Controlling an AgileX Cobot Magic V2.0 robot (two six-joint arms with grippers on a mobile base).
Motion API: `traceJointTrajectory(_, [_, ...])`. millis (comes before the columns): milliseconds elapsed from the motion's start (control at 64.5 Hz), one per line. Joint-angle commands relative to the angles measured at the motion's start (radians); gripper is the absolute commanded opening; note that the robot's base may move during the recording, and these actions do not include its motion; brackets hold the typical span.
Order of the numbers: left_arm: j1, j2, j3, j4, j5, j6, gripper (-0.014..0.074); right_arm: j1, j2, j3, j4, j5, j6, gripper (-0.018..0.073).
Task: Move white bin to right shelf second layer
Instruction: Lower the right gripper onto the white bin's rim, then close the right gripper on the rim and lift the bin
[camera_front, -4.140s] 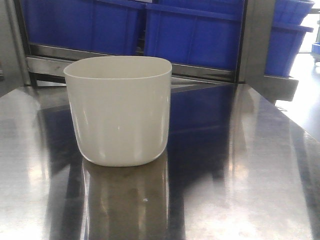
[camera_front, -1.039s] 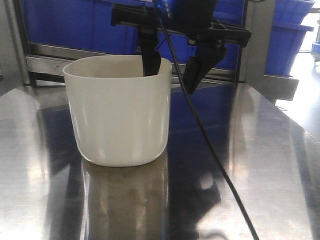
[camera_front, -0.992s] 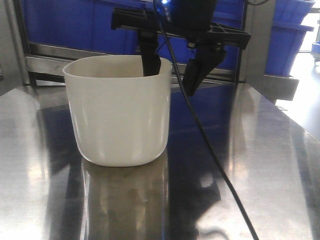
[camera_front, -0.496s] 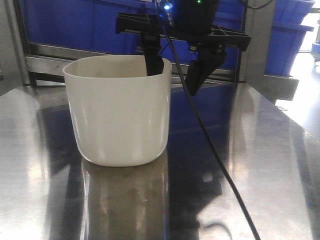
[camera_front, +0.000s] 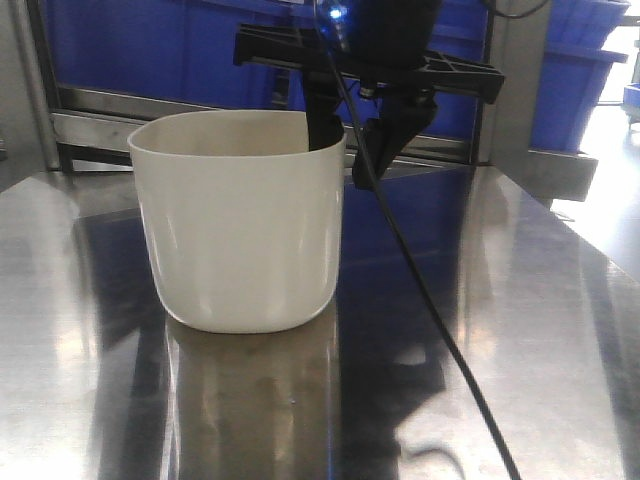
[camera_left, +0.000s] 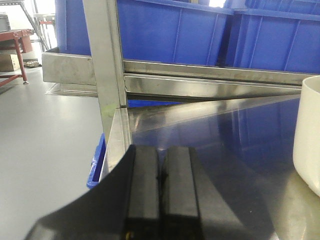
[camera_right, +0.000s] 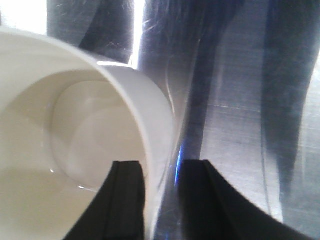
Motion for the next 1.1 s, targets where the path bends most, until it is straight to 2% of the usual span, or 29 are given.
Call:
traceJointTrajectory(0, [-0.005, -0.014, 0.037, -0.006, -0.084, -0.003, 0.0085, -0.005, -0.046, -0.037, 0.006, -0.019, 0.007, 0.0232])
traceJointTrajectory(419, [-0.005, -0.014, 0.037, -0.006, -0.084, -0.003, 0.0085, -0.004, -0.099, -0.037, -0.002, 0.006, 0.005, 0.0048])
traceJointTrajectory(558, [-0.005, -0.014, 0.037, -0.006, -0.084, -0.003, 0.0085, -0.004, -0.138, -0.037, -0.064, 0.026, -0.006, 0.0048])
traceJointTrajectory(698, [-0.005, -0.014, 0.037, -0.006, -0.084, -0.003, 0.0085, -0.012, -0.187, -0.028, -0.174, 0.047, -0.083, 0.0048])
traceJointTrajectory(822, [-0.005, -0.014, 0.037, -0.006, -0.084, -0.003, 0.0085, -0.044, -0.236, 0.003, -0.243, 0.044, -0.138, 0.0048])
traceJointTrajectory(1085, [-0.005, -0.014, 0.037, -0.006, -0.084, -0.003, 0.0085, -0.195, -0.396, 0.179, -0.244, -0.081, -0.244, 0.0048])
